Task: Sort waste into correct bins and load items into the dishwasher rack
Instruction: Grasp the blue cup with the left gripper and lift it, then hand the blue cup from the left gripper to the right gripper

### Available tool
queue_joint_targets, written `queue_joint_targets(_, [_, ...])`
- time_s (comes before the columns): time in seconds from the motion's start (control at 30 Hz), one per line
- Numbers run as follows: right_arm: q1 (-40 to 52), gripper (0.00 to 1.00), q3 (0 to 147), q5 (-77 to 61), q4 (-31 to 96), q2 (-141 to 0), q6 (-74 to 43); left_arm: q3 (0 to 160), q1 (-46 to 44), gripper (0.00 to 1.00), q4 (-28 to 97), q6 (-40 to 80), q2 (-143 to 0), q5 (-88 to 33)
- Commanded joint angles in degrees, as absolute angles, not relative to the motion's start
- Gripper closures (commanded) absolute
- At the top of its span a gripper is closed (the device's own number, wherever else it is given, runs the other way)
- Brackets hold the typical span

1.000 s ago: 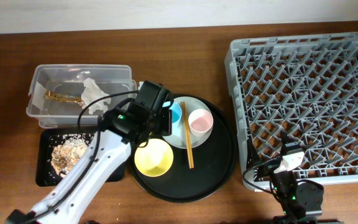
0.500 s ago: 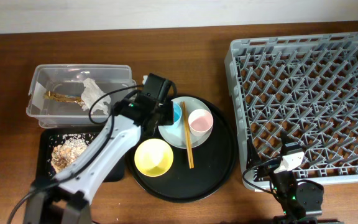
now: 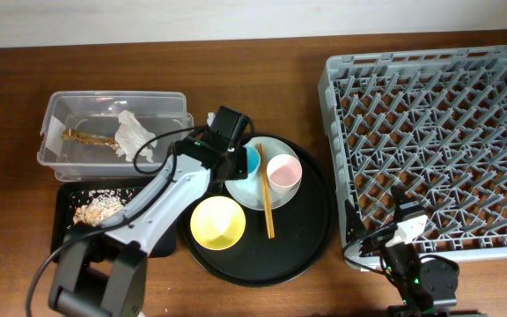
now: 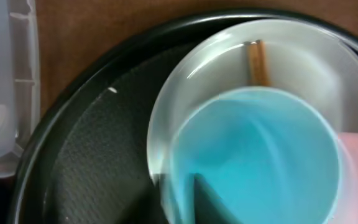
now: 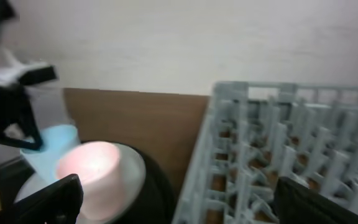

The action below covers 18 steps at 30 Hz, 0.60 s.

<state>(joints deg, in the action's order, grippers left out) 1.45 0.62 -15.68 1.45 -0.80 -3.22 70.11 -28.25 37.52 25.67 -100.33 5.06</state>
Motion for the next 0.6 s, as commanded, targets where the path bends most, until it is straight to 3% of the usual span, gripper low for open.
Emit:
queue_joint_targets(0.0, [1.08, 0.01, 5.54, -18.44, 2.92, -0.47, -3.92, 71.24, -27.94, 1.0, 36.88, 25.65, -100.4, 5.85])
queue_joint_targets(0.17, [1.1, 0.01, 32.05, -15.59, 22.39, -4.58, -3.92, 77.14, -27.94, 0.99, 40.82, 24.82, -92.62, 5.8])
queue_joint_targets(0.3, [1.1, 0.01, 59.83, -22.65, 49.87, -25.21, -3.92, 88.49, -25.45, 1.0, 56.03, 23.62, -81.25, 1.26])
queue_joint_targets(0.4, [1.1, 0.01, 72.29, -39.2, 56.1, -38.2, -3.92, 89.73, -20.1, 1.0, 56.58, 17.61, -75.61, -22.39])
queue_joint_targets(0.43, [1.1, 0.01, 74.98, -45.21, 55.51, -41.6, -3.27, 89.73, -17.41, 1.0, 56.03, 13.39, -74.35, -35.7])
queue_joint_targets(0.57, [1.1, 0.01, 76.18, -67.24, 49.71, -49.71, 2.28, 89.71, -12.56, 1.0, 53.95, 2.87, -74.72, -65.71])
